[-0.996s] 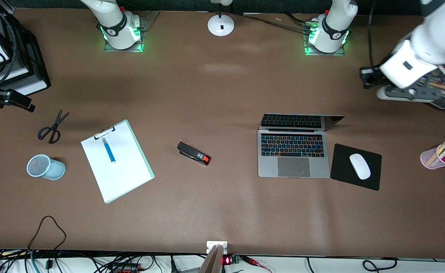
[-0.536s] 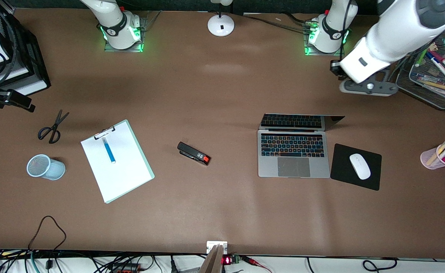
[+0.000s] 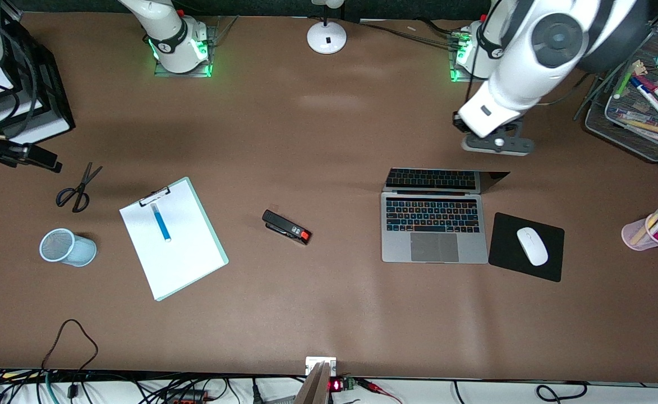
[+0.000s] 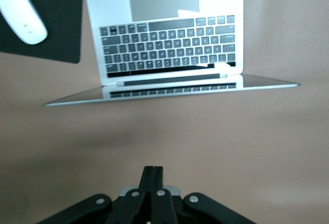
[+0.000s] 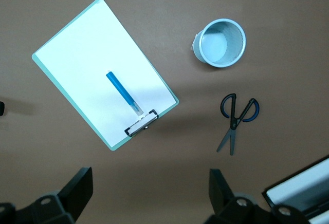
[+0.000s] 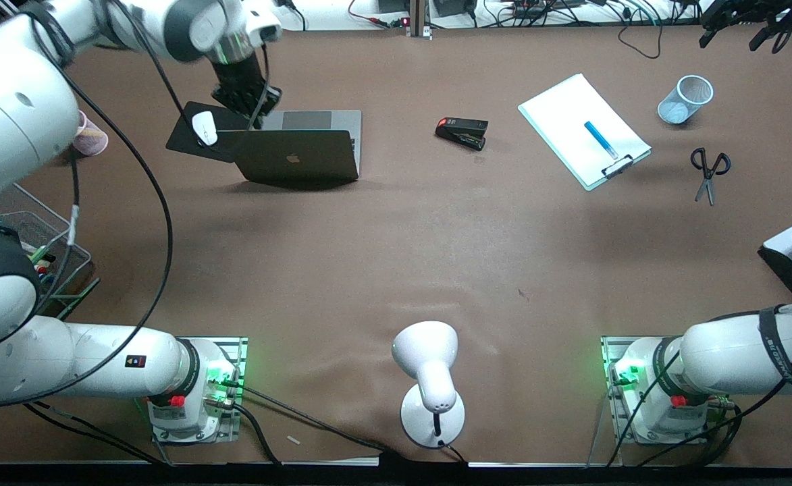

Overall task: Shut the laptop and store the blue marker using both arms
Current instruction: 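Move the left gripper to the laptop lid while the right gripper reaches the marker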

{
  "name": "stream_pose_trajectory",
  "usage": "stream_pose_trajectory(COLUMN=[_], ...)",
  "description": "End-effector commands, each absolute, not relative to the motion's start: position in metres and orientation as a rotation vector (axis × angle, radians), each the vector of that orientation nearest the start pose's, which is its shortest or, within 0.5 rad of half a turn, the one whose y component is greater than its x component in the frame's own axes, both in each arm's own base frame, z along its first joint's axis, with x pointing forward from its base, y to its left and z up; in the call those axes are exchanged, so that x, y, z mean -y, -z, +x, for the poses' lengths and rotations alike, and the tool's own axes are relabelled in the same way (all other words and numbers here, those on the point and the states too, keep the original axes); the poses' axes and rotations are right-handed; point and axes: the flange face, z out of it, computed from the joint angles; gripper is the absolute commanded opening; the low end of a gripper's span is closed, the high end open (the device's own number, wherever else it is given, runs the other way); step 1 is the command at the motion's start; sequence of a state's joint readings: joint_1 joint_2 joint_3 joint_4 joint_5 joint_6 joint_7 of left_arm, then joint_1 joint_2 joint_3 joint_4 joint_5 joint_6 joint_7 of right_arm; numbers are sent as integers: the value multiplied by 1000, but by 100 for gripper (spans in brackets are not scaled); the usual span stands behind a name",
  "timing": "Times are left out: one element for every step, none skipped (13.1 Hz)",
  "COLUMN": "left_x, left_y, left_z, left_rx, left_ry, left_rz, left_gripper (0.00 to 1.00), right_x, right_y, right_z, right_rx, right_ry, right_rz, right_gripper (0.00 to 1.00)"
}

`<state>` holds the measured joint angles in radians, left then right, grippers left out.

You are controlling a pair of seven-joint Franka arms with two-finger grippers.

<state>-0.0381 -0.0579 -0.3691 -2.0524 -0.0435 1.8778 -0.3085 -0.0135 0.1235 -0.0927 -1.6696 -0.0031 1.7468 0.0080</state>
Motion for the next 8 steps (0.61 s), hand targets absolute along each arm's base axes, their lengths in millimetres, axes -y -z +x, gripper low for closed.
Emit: stream_pose_trajectory(left_x=[209,208,209,209,210,210,209,205], left_y=[-416,-404,-390,-382,-376,-372,-363,-354], left_z=[464,464,467,471,475,478,483,488], left_rx=[-100,-98,-99,-95,-94,-100,-121,-155], left_ry=[-65,-20,12,40,53,74,83,91], left_rz=[-3130,-3143,-3158,-3171,-3179,-3185,-3176,-3151], left_gripper=[0,0,0,0,0,0,0,0], right_x=[25,14,13,13,12,12,9,2], right_y=[-505,-496,-483,-468,-457,-444,-422,-411], right_z=[615,625,634,641,646,650,654,657], right_rx=[-95,-77,-67,-65,-62,-54,-7,59], right_ry=[-19,-11,-6,-13,-6,-20,-71,-77], right_rz=[-3162,-3165,-3166,-3166,-3167,-3170,-3172,-3172], right_gripper=[100,100,100,100,100,100,100,100])
